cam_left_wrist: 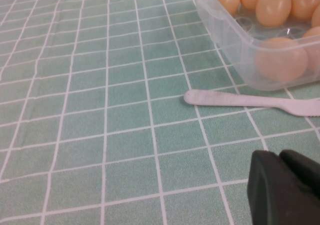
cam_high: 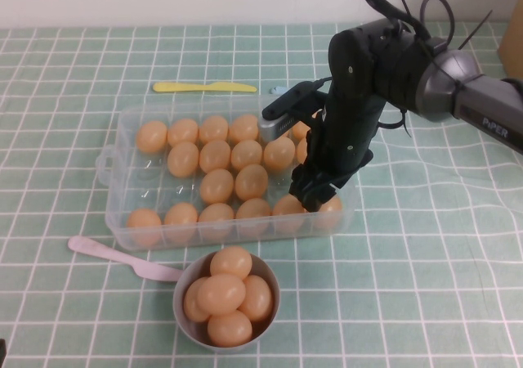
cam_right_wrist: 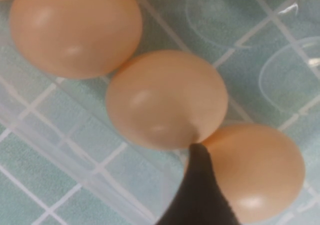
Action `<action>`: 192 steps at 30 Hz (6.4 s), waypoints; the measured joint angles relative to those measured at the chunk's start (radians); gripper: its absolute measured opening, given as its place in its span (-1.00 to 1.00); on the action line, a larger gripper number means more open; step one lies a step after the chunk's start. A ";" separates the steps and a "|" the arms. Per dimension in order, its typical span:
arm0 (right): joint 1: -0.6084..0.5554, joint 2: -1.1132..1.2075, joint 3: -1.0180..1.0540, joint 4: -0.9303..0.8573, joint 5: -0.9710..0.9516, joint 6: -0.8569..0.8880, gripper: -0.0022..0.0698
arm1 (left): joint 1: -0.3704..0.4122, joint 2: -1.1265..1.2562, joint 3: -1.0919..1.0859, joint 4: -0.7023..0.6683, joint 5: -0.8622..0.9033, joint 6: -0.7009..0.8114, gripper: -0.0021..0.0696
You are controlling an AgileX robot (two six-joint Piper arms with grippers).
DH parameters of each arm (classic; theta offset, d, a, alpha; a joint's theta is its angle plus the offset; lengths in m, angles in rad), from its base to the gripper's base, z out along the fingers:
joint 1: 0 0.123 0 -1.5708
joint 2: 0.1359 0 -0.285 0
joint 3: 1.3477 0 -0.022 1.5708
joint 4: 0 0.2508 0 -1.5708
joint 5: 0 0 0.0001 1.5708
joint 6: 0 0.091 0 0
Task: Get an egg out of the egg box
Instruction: Pick up the egg from the plastic box
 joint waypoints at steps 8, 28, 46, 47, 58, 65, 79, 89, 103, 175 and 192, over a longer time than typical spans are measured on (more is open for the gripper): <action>0.000 0.000 0.000 0.000 0.002 0.000 0.32 | 0.000 0.000 0.000 0.000 0.000 0.000 -0.95; -0.008 0.015 -0.002 0.028 0.012 0.000 0.49 | 0.000 0.000 0.000 0.000 0.000 0.000 -0.95; -0.020 0.015 -0.004 0.046 0.016 -0.001 0.56 | 0.000 0.000 0.000 0.000 0.000 0.000 -0.95; -0.020 0.015 -0.004 0.046 0.016 -0.001 0.56 | 0.000 0.000 0.000 0.000 0.000 0.000 -0.95; -0.020 0.023 -0.073 0.044 0.040 -0.004 0.59 | 0.000 0.000 0.000 0.000 0.000 0.000 -0.95; -0.019 0.023 -0.154 0.052 0.044 -0.004 0.59 | 0.000 0.000 0.000 0.000 0.000 0.000 -0.95; -0.019 0.025 -0.154 0.036 0.047 -0.122 0.59 | 0.000 0.000 0.000 0.000 0.000 0.000 -0.95; -0.019 0.025 -0.154 0.030 0.048 -0.379 0.53 | 0.000 0.000 0.000 0.000 0.000 0.000 -0.95; -0.022 -0.082 0.029 0.034 0.046 -0.537 0.31 | 0.000 0.000 0.000 0.000 0.000 0.000 -0.95; -0.042 0.005 0.022 0.072 -0.002 -0.677 0.48 | 0.000 0.000 0.000 0.000 0.000 0.000 -0.95; -0.050 0.030 0.020 0.109 0.013 -0.677 0.32 | 0.000 0.000 0.000 0.000 0.000 0.000 -0.95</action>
